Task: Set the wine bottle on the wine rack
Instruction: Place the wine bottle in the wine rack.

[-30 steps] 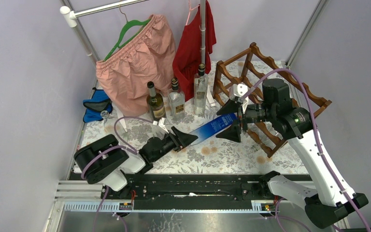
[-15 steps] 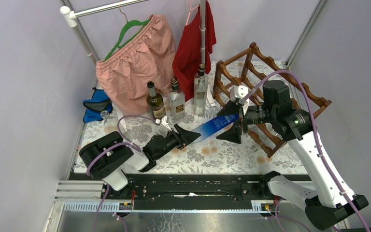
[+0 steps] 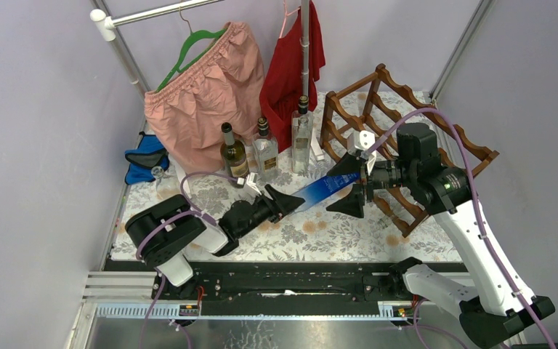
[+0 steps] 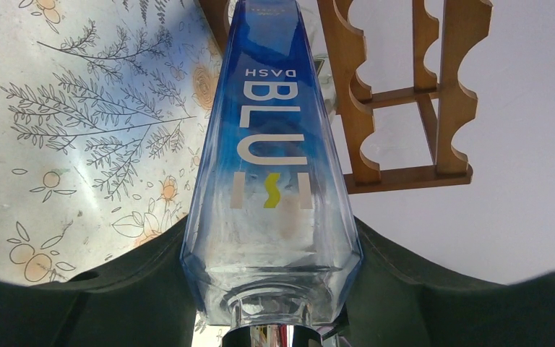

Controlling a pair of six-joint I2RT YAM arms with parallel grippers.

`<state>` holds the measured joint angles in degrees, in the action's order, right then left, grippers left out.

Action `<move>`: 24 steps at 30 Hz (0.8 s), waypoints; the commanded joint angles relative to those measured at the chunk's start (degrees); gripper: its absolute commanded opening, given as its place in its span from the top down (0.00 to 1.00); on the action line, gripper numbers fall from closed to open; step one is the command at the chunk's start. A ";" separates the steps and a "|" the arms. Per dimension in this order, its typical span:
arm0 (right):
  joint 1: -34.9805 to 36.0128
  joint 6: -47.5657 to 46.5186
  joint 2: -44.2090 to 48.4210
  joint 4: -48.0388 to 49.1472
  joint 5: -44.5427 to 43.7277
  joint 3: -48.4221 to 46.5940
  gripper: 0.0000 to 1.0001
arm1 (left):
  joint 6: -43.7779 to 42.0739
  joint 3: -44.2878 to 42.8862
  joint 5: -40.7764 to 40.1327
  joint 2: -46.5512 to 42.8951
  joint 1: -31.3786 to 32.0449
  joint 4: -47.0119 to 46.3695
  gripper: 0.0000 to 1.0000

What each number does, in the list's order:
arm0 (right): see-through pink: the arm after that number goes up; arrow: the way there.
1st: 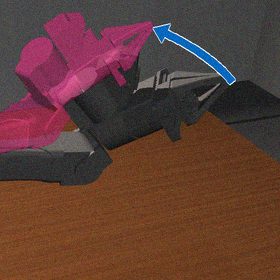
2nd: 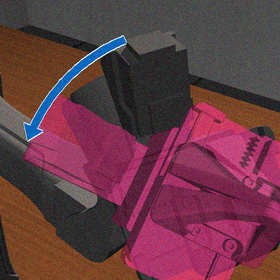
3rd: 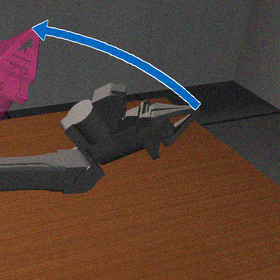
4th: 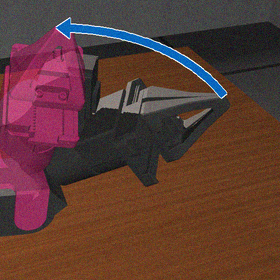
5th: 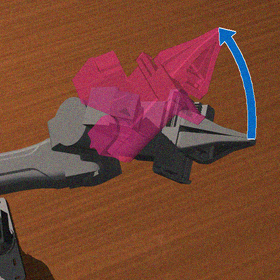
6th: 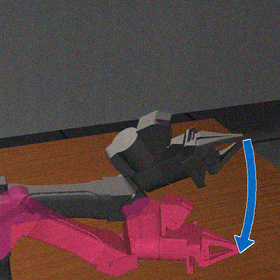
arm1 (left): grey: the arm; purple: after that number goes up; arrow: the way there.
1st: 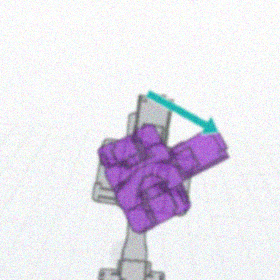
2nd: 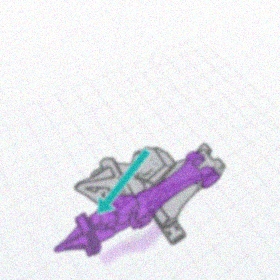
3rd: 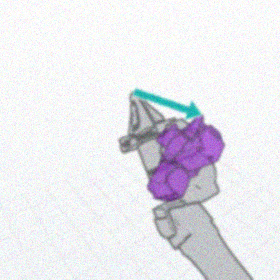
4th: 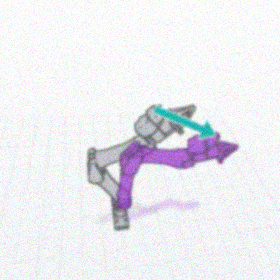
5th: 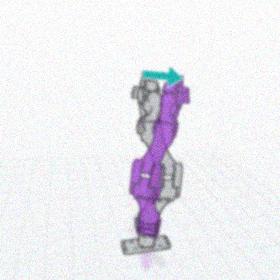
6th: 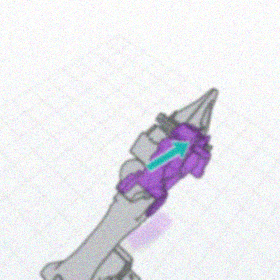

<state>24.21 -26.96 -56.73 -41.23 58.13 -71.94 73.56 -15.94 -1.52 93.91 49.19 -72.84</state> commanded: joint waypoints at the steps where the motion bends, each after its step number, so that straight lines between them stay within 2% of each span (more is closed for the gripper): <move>1: -0.44 0.55 1.01 2.08 1.81 0.22 0.00 | 2.24 -4.10 -1.29 -1.60 -0.16 -19.71 1.00; 15: -0.49 0.43 1.18 1.92 1.99 0.51 0.00 | 3.63 -6.74 -1.26 0.84 -0.24 -19.76 1.00; 24: -0.50 0.47 1.27 1.76 2.16 0.40 0.00 | 4.49 -9.83 -1.08 5.65 -0.26 -19.75 1.00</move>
<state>24.18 -26.96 -56.40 -41.25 58.19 -71.35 76.07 -21.23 -1.54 99.68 49.08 -73.73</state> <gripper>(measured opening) 0.995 0.678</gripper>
